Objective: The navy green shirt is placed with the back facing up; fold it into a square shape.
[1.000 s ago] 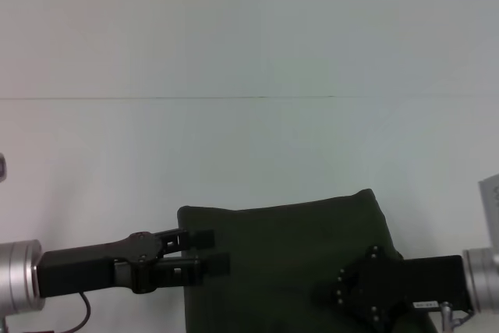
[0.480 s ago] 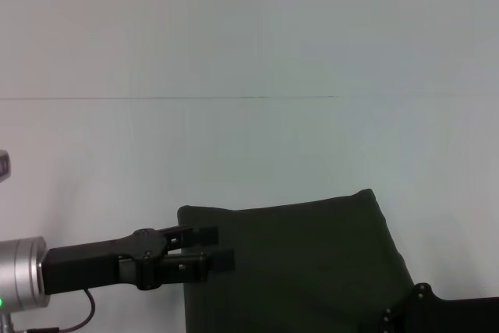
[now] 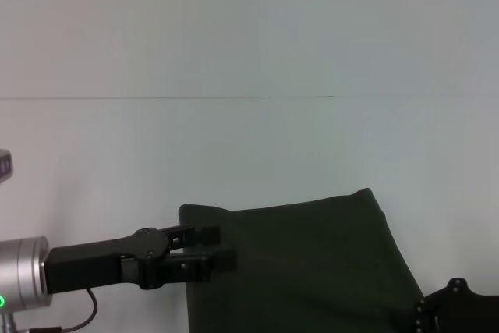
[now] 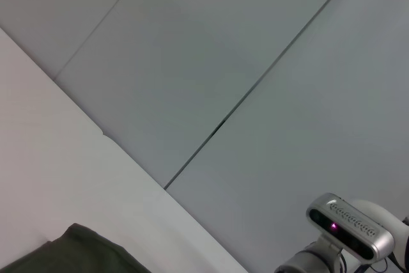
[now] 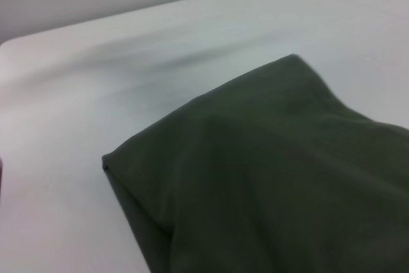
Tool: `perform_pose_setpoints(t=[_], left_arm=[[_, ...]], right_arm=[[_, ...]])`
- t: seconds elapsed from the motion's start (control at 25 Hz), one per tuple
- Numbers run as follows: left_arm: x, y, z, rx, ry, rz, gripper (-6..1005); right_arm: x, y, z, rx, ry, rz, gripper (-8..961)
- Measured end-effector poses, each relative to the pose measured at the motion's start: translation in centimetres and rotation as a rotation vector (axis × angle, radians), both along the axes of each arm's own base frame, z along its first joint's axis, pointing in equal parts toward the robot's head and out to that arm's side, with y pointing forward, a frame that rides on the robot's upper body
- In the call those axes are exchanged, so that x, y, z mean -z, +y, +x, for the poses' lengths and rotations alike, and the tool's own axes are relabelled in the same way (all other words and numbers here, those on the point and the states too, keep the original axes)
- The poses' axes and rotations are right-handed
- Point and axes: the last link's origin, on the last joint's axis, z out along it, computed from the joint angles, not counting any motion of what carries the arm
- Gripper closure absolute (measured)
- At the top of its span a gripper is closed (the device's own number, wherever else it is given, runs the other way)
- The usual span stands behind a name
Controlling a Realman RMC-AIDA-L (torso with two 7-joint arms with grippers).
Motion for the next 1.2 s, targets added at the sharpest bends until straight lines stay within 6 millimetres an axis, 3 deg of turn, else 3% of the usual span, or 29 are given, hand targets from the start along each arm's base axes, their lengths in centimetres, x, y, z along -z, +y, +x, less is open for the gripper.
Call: perform_pose_setpoints(t=[0.24,0.36,0.76,1.2], left_arm=[[0.0,0.0,0.0,0.000,0.000,0.000,51],[0.0,0.0,0.0,0.000,0.003,0.001,51],[0.5,0.2,0.2,0.004,0.011,0.010,51],[0.4,0.5,-0.1,-0.010,0.026,0.024,51]], right_arm=[[-2.3,-0.2,0.4,-0.003,0.061,0.070,951],[-2.6,0.7,0.3,0.004,0.066,0.122,951],[1.4,5.5,-2.7,0.005,0.035,0.162,952],[-0.1,5.2,0.4,0.124,-0.011,0.268,952]])
